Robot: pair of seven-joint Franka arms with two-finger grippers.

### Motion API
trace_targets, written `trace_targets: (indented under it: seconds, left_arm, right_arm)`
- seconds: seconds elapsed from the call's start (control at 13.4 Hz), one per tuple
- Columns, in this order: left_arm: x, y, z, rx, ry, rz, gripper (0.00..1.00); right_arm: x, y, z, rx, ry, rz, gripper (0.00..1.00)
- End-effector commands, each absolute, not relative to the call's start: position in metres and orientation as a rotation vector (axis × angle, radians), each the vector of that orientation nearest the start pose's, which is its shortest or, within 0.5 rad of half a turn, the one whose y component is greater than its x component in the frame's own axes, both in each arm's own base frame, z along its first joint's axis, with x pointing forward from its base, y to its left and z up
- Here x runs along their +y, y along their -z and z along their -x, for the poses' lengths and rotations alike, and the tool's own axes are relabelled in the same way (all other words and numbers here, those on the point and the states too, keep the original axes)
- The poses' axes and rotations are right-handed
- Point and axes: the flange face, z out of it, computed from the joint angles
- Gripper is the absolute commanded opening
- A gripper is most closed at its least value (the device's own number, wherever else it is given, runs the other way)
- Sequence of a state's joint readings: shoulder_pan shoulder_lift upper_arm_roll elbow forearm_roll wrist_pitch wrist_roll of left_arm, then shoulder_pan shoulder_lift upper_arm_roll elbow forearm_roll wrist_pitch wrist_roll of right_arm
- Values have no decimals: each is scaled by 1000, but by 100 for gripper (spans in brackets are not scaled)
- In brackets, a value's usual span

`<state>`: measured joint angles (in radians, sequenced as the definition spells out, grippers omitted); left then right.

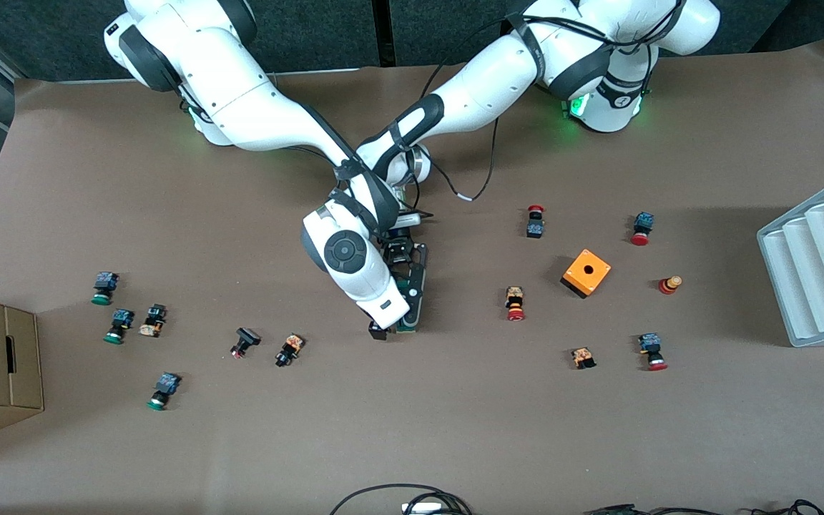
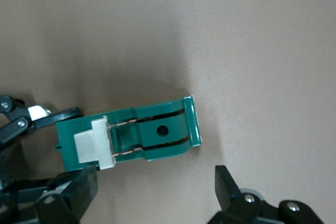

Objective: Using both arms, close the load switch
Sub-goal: 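Lower the right gripper onto the white handle of the switch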

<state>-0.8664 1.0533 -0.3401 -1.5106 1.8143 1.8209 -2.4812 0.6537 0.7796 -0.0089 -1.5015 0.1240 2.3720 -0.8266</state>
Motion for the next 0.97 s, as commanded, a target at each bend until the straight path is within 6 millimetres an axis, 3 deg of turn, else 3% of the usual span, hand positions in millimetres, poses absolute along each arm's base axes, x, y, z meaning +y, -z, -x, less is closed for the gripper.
trace_targets:
  seconds: [0.0, 0.89]
  left_arm:
    - [-586, -63, -347, -275, 1765, 2483, 42]
    - [-586, -65, -348, -275, 1766, 2481, 42]
  right_arm:
    - [443, -211, -569, -1938, 179, 2355, 100]
    - [446, -206, -559, -1911, 166, 2377, 100]
